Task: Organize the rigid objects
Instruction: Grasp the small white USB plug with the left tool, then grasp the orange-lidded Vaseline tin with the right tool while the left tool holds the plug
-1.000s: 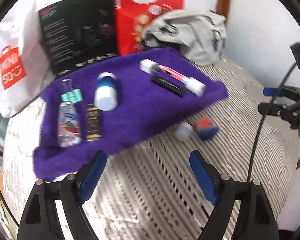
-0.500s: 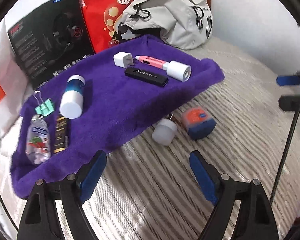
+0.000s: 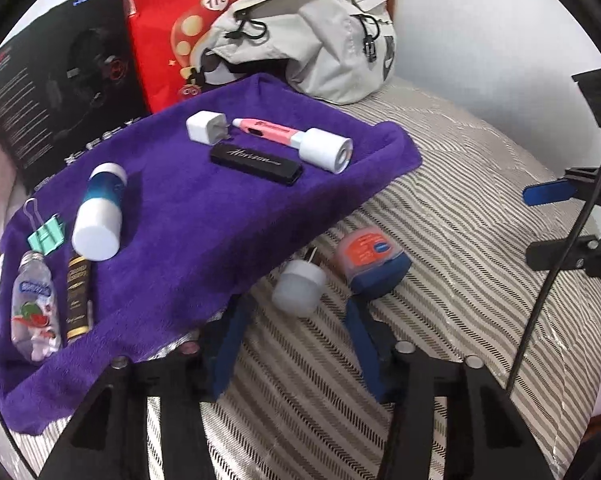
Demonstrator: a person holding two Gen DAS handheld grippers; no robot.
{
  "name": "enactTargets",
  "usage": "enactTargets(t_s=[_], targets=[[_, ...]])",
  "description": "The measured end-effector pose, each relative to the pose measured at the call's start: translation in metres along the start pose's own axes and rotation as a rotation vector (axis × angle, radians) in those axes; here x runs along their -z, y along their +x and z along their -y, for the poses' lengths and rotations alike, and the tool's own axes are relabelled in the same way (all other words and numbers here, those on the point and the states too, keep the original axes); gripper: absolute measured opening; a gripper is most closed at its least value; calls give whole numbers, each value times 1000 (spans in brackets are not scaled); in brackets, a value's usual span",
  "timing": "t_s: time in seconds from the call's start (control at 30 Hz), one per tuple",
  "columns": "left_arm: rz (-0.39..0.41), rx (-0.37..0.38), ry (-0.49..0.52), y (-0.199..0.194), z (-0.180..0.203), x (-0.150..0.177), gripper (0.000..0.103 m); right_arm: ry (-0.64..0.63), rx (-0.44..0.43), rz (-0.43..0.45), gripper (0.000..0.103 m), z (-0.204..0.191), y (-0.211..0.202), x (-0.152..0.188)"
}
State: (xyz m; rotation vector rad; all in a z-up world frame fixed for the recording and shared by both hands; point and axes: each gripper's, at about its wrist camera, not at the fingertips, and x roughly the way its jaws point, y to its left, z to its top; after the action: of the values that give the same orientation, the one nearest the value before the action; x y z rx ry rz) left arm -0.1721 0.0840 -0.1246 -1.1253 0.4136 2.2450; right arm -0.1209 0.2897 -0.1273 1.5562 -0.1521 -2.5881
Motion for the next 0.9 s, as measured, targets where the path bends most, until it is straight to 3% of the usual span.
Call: enactTargets(t_s=[0.33, 0.47, 0.73, 0.9], targets=[[-5, 29, 41, 5, 5, -8, 36, -11, -15, -45, 96, -5, 13, 4], [-4, 44, 56, 5, 6, -10, 24, -28, -20, -53, 96, -12, 15, 4], [-7, 57, 31, 0, 3, -5, 24, -49, -25, -69, 96, -23, 20, 2], [-13, 27, -11, -16, -9, 11, 24, -80, -62, -24, 96, -36, 16, -5]])
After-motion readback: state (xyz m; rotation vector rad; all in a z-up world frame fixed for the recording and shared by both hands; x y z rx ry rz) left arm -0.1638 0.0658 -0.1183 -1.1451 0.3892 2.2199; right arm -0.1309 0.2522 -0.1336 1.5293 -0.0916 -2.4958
